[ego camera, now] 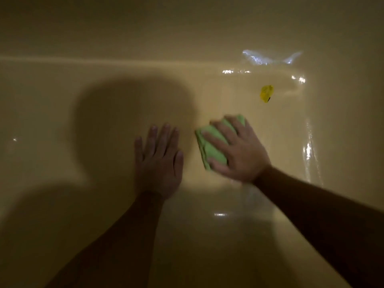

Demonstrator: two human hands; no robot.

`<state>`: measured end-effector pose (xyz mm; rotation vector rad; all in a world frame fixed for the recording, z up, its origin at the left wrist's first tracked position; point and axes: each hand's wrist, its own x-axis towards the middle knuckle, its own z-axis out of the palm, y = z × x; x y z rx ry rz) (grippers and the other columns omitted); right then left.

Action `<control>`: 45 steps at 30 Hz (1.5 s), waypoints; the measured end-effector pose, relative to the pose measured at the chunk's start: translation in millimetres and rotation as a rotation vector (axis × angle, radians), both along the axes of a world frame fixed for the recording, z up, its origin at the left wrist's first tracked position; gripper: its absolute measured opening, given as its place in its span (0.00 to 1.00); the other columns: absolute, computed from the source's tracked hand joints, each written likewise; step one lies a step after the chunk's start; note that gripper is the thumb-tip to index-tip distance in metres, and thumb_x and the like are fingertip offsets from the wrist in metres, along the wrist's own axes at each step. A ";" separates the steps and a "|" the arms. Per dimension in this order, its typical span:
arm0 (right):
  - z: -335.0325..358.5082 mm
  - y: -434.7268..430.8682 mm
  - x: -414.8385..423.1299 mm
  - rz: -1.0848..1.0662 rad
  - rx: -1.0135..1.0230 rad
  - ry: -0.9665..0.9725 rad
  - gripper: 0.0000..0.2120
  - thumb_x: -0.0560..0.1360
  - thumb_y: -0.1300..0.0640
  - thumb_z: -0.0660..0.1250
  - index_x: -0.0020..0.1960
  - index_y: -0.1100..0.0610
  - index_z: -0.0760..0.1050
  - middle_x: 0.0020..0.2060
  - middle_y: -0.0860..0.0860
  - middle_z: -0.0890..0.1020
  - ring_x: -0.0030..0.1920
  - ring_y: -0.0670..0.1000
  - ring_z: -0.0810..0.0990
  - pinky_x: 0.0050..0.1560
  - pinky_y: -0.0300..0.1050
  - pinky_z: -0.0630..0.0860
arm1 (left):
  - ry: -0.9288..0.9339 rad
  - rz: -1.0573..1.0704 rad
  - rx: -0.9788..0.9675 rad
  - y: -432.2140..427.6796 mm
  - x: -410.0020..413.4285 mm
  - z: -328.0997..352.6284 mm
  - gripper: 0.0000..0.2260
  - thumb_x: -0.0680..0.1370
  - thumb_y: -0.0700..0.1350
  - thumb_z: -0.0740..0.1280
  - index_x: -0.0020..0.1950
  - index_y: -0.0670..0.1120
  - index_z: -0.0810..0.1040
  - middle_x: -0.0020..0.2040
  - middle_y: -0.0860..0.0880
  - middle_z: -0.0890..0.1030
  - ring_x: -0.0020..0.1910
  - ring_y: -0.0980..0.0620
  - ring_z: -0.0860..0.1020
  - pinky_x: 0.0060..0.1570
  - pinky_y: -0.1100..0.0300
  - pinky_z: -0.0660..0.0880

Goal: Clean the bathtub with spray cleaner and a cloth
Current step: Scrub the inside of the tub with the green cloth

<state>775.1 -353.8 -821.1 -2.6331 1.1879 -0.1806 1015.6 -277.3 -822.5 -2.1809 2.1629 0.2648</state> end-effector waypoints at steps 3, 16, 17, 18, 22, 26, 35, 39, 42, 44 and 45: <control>-3.4 -81.8 16.9 -0.143 -0.123 0.007 0.31 0.79 0.37 0.63 0.78 0.48 0.70 0.73 0.56 0.74 0.74 0.68 0.68 0.71 0.70 0.65 | -0.003 -0.010 -0.032 -8.0 10.0 -2.7 0.27 0.85 0.57 0.50 0.85 0.52 0.56 0.84 0.49 0.57 0.84 0.43 0.52 0.78 0.35 0.50; 14.0 90.8 8.6 0.242 0.140 0.035 0.32 0.79 0.34 0.62 0.80 0.42 0.66 0.79 0.52 0.68 0.79 0.65 0.63 0.76 0.72 0.59 | 0.004 -0.024 -0.024 -18.8 14.8 -1.6 0.27 0.86 0.56 0.49 0.85 0.50 0.56 0.84 0.49 0.56 0.84 0.45 0.50 0.79 0.36 0.48; 12.7 83.5 5.6 0.312 0.129 0.047 0.32 0.78 0.33 0.62 0.79 0.42 0.66 0.78 0.52 0.68 0.78 0.64 0.64 0.76 0.71 0.59 | 0.004 -0.025 -0.022 -19.8 15.4 -2.1 0.27 0.86 0.56 0.48 0.85 0.51 0.54 0.85 0.49 0.55 0.84 0.45 0.49 0.79 0.36 0.48; 9.8 69.7 6.1 0.358 0.103 0.055 0.32 0.78 0.33 0.63 0.79 0.42 0.66 0.78 0.52 0.69 0.78 0.64 0.65 0.76 0.70 0.59 | 0.000 -0.027 -0.027 -21.0 16.3 -2.9 0.27 0.86 0.56 0.48 0.85 0.51 0.54 0.85 0.49 0.55 0.84 0.45 0.49 0.79 0.36 0.47; -4.2 -24.0 24.8 0.249 -0.036 0.036 0.32 0.78 0.34 0.63 0.78 0.48 0.70 0.74 0.56 0.73 0.74 0.67 0.69 0.73 0.69 0.64 | 0.003 -0.029 -0.060 -25.0 20.4 -5.1 0.26 0.86 0.56 0.50 0.84 0.51 0.58 0.84 0.49 0.58 0.84 0.44 0.53 0.79 0.36 0.50; 0.2 -105.4 57.5 -0.147 -0.131 -0.007 0.32 0.79 0.36 0.61 0.79 0.46 0.67 0.76 0.55 0.71 0.76 0.66 0.65 0.74 0.69 0.62 | 0.015 -0.047 -0.077 -26.5 24.0 -4.3 0.27 0.85 0.55 0.51 0.84 0.49 0.59 0.84 0.49 0.59 0.83 0.44 0.54 0.79 0.36 0.51; 15.2 90.3 52.7 0.029 0.115 0.004 0.32 0.79 0.36 0.62 0.80 0.46 0.66 0.78 0.54 0.68 0.78 0.66 0.63 0.75 0.71 0.60 | -0.002 -0.024 0.005 4.3 40.9 0.7 0.28 0.86 0.55 0.47 0.84 0.46 0.57 0.84 0.48 0.57 0.84 0.43 0.53 0.79 0.37 0.51; 12.8 84.3 41.9 0.316 0.126 0.062 0.32 0.79 0.33 0.61 0.80 0.43 0.66 0.78 0.53 0.69 0.78 0.64 0.65 0.76 0.70 0.58 | -0.011 -0.013 0.002 -0.4 42.8 -0.4 0.27 0.86 0.55 0.47 0.85 0.47 0.55 0.84 0.48 0.56 0.84 0.43 0.51 0.79 0.36 0.49; -1.1 13.8 49.3 0.316 0.029 0.065 0.32 0.79 0.33 0.60 0.79 0.46 0.69 0.76 0.55 0.72 0.75 0.66 0.68 0.74 0.69 0.61 | -0.022 -0.015 -0.011 -3.2 46.0 -3.4 0.27 0.86 0.55 0.49 0.85 0.47 0.56 0.84 0.48 0.57 0.84 0.43 0.52 0.79 0.35 0.50; -6.7 -39.9 57.4 0.181 -0.051 0.062 0.32 0.79 0.34 0.61 0.78 0.48 0.69 0.74 0.56 0.73 0.74 0.67 0.68 0.72 0.69 0.63 | -0.016 -0.011 -0.021 -4.7 47.4 -3.7 0.27 0.86 0.55 0.49 0.85 0.48 0.56 0.84 0.48 0.58 0.84 0.43 0.53 0.78 0.35 0.51; -6.4 -64.3 63.5 0.092 -0.085 0.053 0.32 0.79 0.34 0.61 0.78 0.47 0.69 0.75 0.55 0.73 0.74 0.66 0.68 0.72 0.68 0.64 | -0.011 -0.008 -0.026 -5.7 47.8 -3.4 0.27 0.86 0.55 0.50 0.85 0.48 0.56 0.84 0.49 0.58 0.83 0.43 0.53 0.78 0.35 0.51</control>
